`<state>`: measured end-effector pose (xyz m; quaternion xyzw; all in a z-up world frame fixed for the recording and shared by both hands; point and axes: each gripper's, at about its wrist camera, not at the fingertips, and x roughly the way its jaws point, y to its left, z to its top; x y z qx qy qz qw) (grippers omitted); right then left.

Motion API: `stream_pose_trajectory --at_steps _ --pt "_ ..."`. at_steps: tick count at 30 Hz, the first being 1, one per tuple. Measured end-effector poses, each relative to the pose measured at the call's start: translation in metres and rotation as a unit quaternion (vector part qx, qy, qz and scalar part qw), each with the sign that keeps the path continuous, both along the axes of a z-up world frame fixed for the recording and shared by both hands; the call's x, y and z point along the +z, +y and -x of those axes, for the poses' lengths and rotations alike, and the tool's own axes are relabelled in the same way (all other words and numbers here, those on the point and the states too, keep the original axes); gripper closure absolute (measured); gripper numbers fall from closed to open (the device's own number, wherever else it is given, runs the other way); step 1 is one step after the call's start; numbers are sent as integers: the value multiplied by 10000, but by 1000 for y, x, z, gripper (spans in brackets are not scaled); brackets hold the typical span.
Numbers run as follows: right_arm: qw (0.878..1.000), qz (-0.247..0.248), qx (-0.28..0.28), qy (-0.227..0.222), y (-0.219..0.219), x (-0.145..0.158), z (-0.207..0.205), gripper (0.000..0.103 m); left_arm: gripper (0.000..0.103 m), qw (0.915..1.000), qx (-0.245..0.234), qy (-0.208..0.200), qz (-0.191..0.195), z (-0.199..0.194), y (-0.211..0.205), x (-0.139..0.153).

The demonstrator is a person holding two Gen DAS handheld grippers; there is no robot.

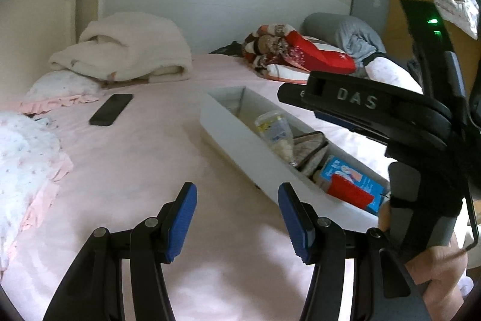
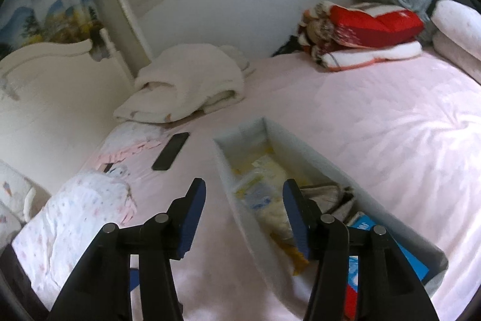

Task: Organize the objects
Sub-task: 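Carry the glass jar into the grey tray and release it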

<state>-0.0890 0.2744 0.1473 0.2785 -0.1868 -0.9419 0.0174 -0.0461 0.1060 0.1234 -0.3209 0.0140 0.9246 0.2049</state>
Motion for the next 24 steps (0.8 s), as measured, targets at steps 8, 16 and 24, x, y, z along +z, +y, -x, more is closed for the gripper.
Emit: stream_pose_trajectory --at_steps 8,16,24 --pt "9897 -225 336 1374 -33 35 -56 1 1 9973 574 241 -390 -31 -34 26" --pt "9791 -1979 148 457 -82 1 -41 17 10 9965 805 -140 194 -13 -30 4" --pt "9874 -1575 22 110 -60 -9 -29 17 10 9970 736 -235 108 -8 -34 0"
